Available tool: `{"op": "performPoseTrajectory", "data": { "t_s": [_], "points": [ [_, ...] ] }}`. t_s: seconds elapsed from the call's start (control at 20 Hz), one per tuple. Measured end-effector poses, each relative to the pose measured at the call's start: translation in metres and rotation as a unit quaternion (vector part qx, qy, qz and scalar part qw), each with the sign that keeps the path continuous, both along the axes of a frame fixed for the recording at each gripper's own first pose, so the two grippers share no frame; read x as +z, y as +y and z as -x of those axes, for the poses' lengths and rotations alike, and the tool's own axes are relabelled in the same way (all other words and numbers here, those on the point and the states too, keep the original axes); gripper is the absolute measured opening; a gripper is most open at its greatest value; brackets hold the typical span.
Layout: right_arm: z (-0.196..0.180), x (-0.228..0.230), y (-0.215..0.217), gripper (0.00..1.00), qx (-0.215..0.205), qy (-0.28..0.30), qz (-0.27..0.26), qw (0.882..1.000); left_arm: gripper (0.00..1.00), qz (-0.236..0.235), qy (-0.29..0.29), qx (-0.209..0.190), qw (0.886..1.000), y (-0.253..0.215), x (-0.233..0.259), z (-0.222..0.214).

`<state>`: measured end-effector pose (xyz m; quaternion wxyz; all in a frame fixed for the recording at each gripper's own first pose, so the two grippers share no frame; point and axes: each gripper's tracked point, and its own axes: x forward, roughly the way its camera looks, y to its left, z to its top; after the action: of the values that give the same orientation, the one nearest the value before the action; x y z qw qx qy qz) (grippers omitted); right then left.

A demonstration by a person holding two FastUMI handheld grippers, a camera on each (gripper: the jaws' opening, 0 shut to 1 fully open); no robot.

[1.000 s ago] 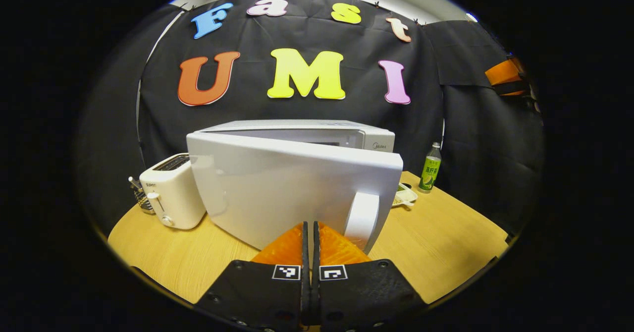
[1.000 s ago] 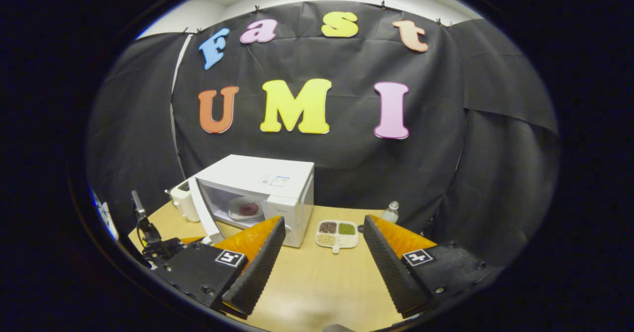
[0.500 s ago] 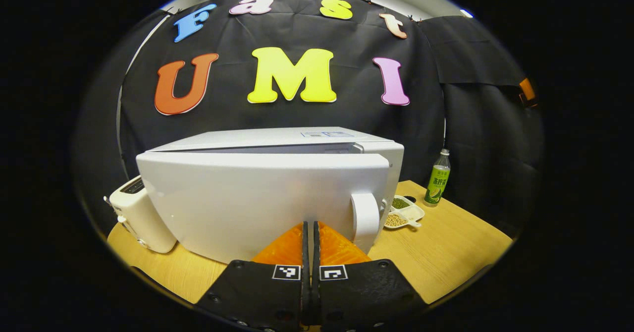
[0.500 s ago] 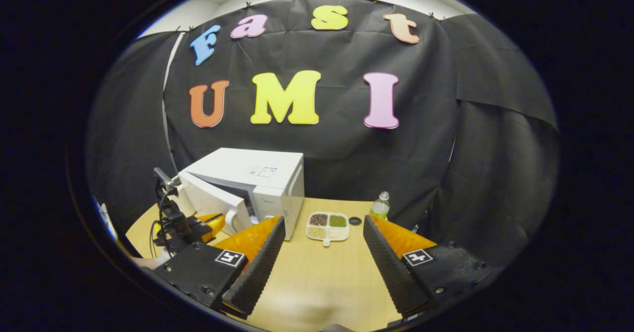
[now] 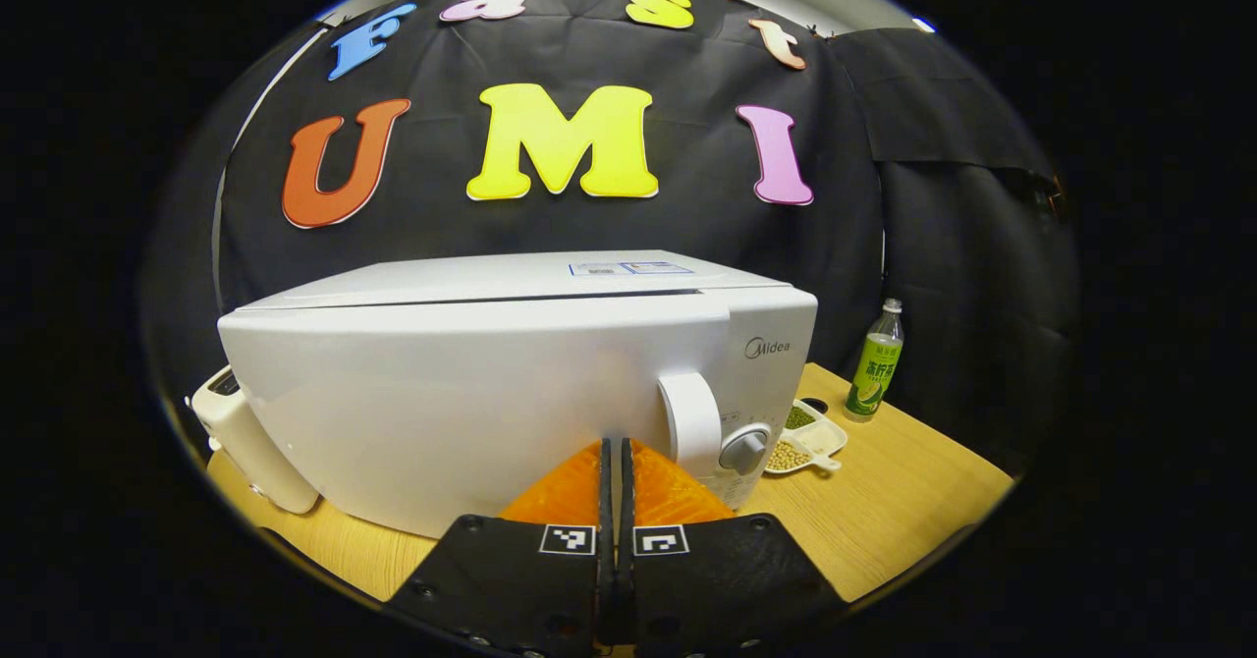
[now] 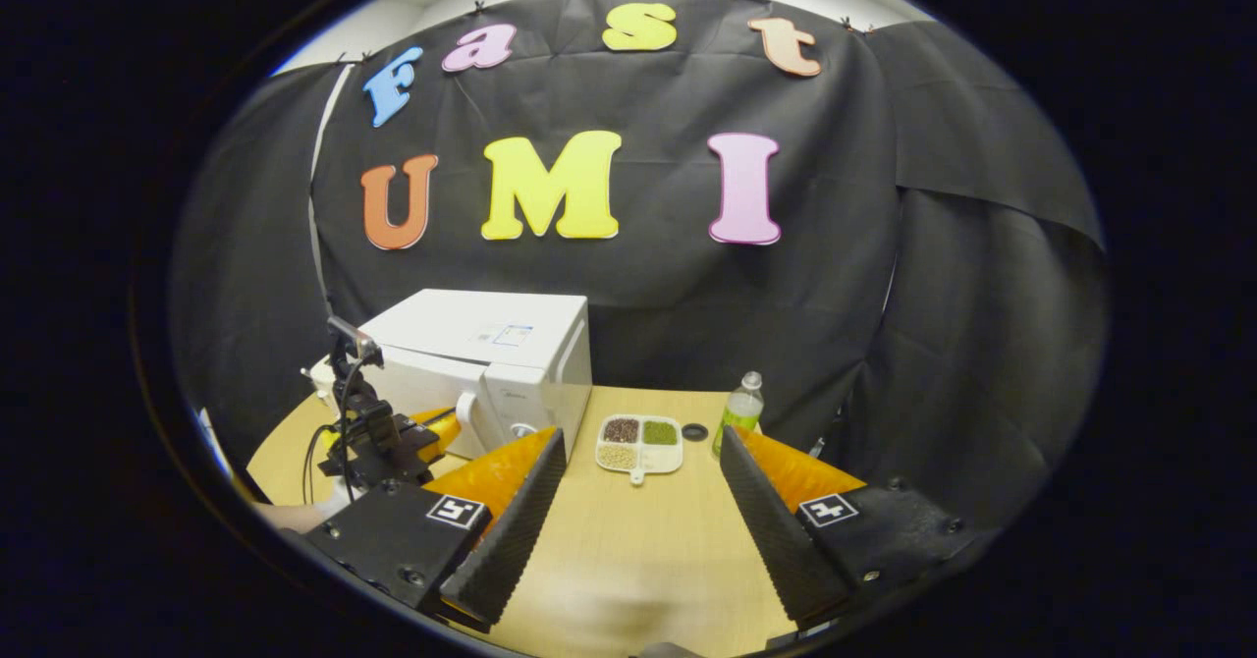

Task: Open the microwave oven with the left hand, put the food in, and close the microwave oven.

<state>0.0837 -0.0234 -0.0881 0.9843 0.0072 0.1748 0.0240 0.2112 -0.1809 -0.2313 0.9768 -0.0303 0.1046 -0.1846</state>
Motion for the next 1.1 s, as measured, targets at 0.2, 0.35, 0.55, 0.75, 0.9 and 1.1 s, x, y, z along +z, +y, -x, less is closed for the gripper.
{"op": "performPoseTrajectory", "data": {
  "t_s": [0.2,0.35,0.55,0.75,0.9,1.1],
  "points": [
    [-0.007,0.0,0.003,1.0,0.001,-0.002,-0.006,1.0,0.0,-0.003,-0.001,0.002,1.0,0.001,0.0,0.0],
    [-0.01,0.0,0.009,1.0,0.006,0.0,-0.009,1.0,0.0,-0.002,-0.001,0.005,1.0,0.002,0.0,-0.002],
    [-0.01,0.0,0.009,0.92,0.005,0.003,-0.004,1.0,0.0,0.008,0.003,0.018,1.0,0.001,0.001,-0.011],
    [-0.009,0.001,0.01,1.0,0.005,0.003,0.0,1.0,0.0,-0.013,0.015,0.021,1.0,-0.003,-0.007,-0.012],
    [-0.008,0.001,0.013,1.0,0.007,0.004,0.005,1.0,0.0,-0.006,0.028,0.019,0.999,-0.003,-0.012,-0.009],
    [-0.007,0.0,0.015,1.0,0.01,0.004,0.002,1.0,0.0,-0.008,0.018,0.025,0.999,0.0,-0.004,-0.006]
  ]
}}
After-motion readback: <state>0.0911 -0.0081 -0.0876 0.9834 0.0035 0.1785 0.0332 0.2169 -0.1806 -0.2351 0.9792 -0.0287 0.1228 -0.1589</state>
